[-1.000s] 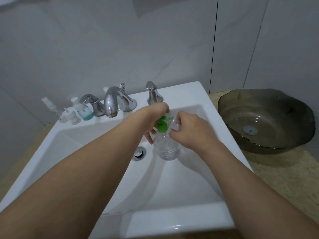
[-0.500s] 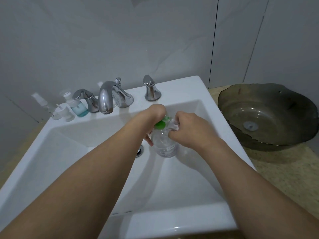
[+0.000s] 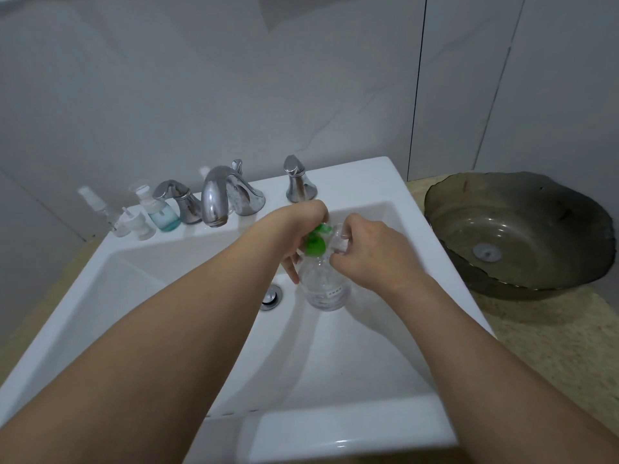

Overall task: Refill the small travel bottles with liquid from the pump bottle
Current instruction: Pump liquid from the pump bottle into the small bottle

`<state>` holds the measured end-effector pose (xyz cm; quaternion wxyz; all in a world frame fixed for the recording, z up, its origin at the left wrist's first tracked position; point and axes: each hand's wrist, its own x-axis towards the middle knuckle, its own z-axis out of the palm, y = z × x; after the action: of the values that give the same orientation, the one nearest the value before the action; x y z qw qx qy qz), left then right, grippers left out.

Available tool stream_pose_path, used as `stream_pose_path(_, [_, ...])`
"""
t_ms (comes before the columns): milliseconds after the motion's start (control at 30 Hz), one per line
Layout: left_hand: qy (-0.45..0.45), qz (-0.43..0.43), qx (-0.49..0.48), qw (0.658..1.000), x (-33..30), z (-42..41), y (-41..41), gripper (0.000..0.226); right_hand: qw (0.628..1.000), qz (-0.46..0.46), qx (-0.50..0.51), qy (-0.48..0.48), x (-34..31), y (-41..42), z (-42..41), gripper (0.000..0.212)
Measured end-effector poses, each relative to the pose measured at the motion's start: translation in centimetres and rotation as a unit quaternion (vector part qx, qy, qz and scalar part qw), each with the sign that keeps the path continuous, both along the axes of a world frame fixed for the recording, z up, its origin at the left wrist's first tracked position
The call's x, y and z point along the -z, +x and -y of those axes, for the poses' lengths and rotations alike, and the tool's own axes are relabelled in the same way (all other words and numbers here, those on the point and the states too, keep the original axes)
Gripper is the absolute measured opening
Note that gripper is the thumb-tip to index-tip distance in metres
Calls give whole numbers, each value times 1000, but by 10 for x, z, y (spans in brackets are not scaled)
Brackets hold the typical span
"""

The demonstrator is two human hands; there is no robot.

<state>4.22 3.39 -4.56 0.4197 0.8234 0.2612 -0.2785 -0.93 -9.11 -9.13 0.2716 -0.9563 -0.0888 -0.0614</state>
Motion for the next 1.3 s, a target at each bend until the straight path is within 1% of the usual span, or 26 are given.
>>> stream_pose_path(100, [11,8,10,1000,5,0,0,28,1000,-12,-4,3,-1,0,0,31])
stream_pose_path(233, [45,22,16,999,22,1,3,37,999,-32,-10,-24,3,-1,0,28])
stream_pose_path(367, [56,30,18,998,25,1,4,38,999,-44,-10,-19,3,-1,-1,27])
stream_pose_path(500, [38,15,14,999,20,0,2,35,999,-45,-11,-12,2,-1,0,27])
stream_pose_path(633, [-7,-9,13,1000,7,-5,4,40,1000,-9,-7,-5,-2,-2,1,29])
stream_pose_path(700, [-10,-17,16,1000,4,-6,5,44,1000,3,-6,-1,-2,-2,1,28])
stream_pose_path(800, [-2,-25,24,999,3,-4,6,47,1000,-4,-7,7,-2,-2,1,28])
stream_pose_path(900, [10,-10,28,1000,7,-4,6,41,1000,-7,-7,7,-1,0,0,30])
stream_pose_path(1033, [49,37,7,998,22,-2,4,35,999,-26,-11,-20,3,0,-2,28])
stream_pose_path(1100, [66,62,-6,996,25,1,3,32,999,-42,-12,-19,5,1,-2,26])
stream_pose_path(1167, [71,70,-14,995,25,4,3,31,999,-47,-10,-19,6,2,-1,27])
stream_pose_path(1300, [71,59,-15,996,24,2,3,31,999,-45,-14,-14,6,2,-1,28])
